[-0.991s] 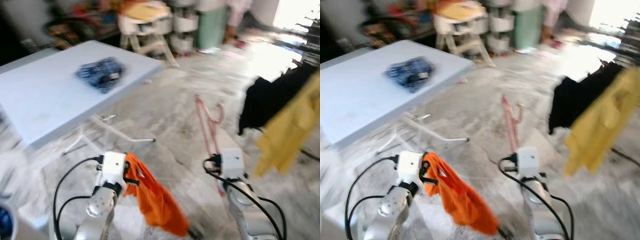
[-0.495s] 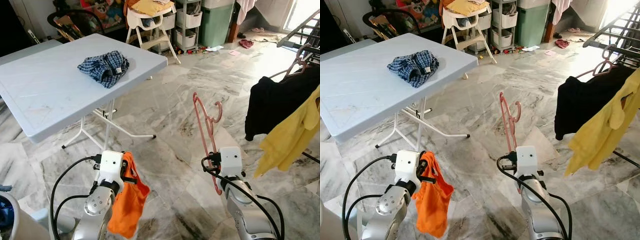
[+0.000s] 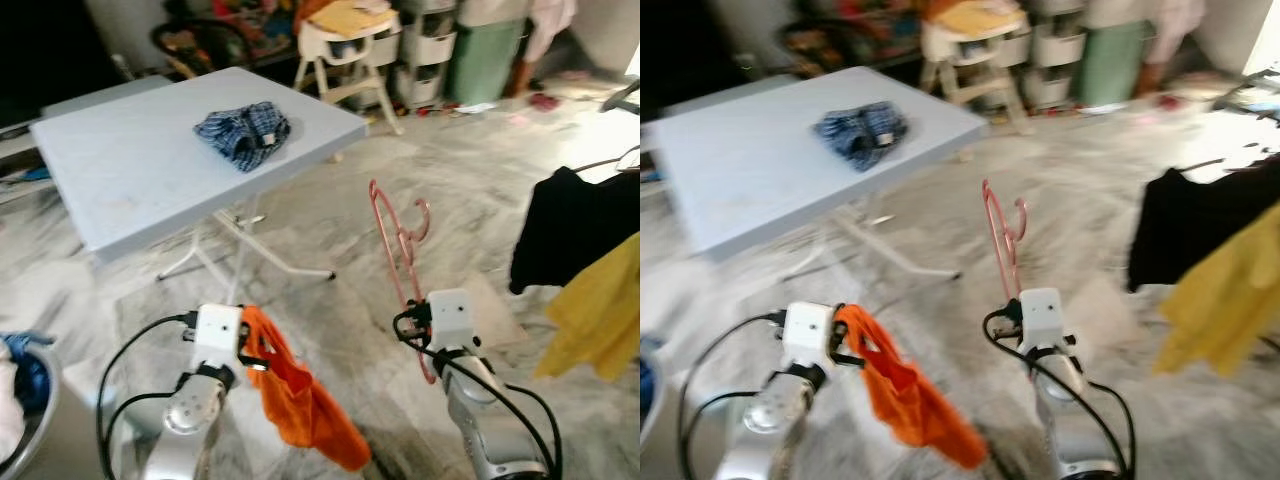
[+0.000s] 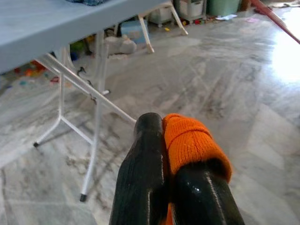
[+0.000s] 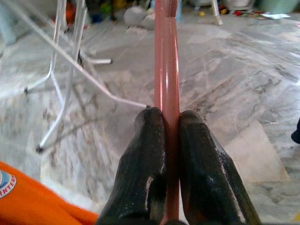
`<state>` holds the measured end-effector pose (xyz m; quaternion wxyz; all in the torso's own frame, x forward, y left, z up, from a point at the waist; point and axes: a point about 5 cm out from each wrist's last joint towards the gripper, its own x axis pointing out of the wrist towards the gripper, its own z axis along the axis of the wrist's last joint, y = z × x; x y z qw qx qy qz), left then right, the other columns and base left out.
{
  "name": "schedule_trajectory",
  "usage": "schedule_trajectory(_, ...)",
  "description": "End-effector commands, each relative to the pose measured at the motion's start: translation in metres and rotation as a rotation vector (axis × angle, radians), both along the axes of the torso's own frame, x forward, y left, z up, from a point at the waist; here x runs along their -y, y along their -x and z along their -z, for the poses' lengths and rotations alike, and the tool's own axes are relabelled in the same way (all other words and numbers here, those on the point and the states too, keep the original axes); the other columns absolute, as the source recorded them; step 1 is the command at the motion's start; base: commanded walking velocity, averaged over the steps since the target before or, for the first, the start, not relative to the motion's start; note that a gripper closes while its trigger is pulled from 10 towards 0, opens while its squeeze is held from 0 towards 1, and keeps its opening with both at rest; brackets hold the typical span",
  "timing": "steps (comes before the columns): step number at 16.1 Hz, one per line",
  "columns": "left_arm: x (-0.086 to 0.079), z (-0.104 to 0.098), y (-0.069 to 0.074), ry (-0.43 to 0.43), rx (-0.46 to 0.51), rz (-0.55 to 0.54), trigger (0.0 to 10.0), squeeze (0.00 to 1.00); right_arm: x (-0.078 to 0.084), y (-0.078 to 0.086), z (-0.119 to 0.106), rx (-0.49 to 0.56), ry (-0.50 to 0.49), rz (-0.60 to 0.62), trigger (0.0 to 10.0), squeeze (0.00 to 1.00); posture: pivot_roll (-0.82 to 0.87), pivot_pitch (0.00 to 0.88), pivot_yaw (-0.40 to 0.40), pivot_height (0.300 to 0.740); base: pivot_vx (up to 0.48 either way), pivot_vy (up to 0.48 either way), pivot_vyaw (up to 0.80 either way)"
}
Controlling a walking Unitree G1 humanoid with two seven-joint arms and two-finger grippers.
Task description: Hang hanger
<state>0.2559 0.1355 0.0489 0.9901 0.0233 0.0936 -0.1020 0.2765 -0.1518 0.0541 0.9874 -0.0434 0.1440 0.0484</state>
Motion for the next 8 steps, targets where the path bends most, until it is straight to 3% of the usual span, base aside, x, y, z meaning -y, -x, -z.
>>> schedule_trajectory(1, -0.0036, -0.0035, -0.0023, -0.015, 0.019, 0.002, 10.0, 0.00, 0.0001, -0.0020, -0.0012, 0.005, -0.009, 0.002, 10.0, 0.00, -0.11, 0.000, 0.049, 0.740, 0.000, -0.315, 0.65)
schedule_trajectory(3, -0.0027, -0.0040, -0.0026, -0.009, 0.021, 0.005, 10.0, 0.00, -0.0002, -0.0020, -0.0007, 0.004, -0.012, 0.001, 10.0, 0.00, -0.11, 0.000, 0.052, 0.740, 0.000, -0.157, 0.57)
schedule_trajectory(8, -0.0059, -0.0051, -0.0047, -0.001, 0.025, -0.016, 10.0, 0.00, -0.0023, -0.0011, 0.0004, -0.002, -0.018, -0.011, 10.0, 0.00, -0.11, 0.000, 0.053, 0.740, 0.000, 0.000, 0.00)
